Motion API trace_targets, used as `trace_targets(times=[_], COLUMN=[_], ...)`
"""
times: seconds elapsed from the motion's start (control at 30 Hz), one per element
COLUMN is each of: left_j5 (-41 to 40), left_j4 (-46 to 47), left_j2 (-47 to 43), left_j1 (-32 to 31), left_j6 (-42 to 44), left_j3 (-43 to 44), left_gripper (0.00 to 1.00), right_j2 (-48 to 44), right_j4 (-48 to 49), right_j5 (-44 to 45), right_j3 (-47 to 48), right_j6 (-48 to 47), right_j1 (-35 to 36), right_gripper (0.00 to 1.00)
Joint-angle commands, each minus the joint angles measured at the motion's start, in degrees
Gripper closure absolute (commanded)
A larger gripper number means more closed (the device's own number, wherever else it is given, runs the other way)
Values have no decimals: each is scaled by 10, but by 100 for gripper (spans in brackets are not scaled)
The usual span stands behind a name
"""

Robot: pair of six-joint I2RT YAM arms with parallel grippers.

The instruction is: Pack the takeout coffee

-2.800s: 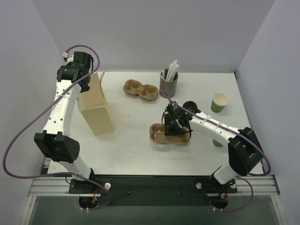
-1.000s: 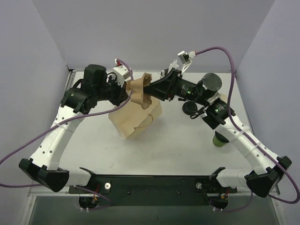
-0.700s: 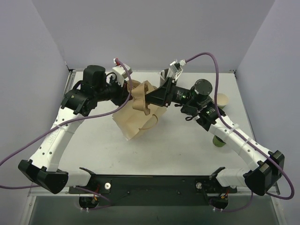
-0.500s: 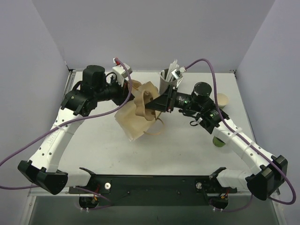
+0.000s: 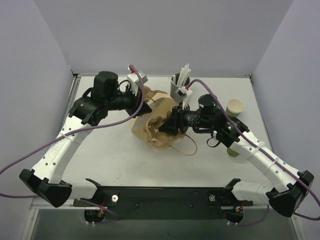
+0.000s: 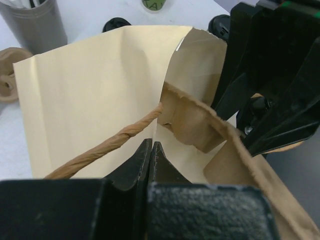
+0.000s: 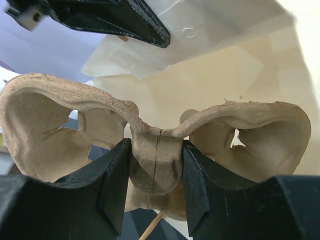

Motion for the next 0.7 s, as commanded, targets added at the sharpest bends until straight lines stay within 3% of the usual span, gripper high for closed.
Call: trace_targets(times=[0.0, 0.27, 0.67], left_j5=[1, -25, 13], left_j4=[0, -69, -121], left_j2=[0, 39, 66], left_j1=[-26, -50, -61], left_j6=[-8, -15, 21], left_j3=[29, 74, 107], left_gripper=[100, 100, 100], right_j2=[9, 23, 61], right_j4=[-78, -114, -157], right_j5=[99, 206, 190], right_j3=[16, 52, 137], right_j6=[-112, -174, -194], right_j1=[47, 94, 95], right_gripper=[68, 68, 67])
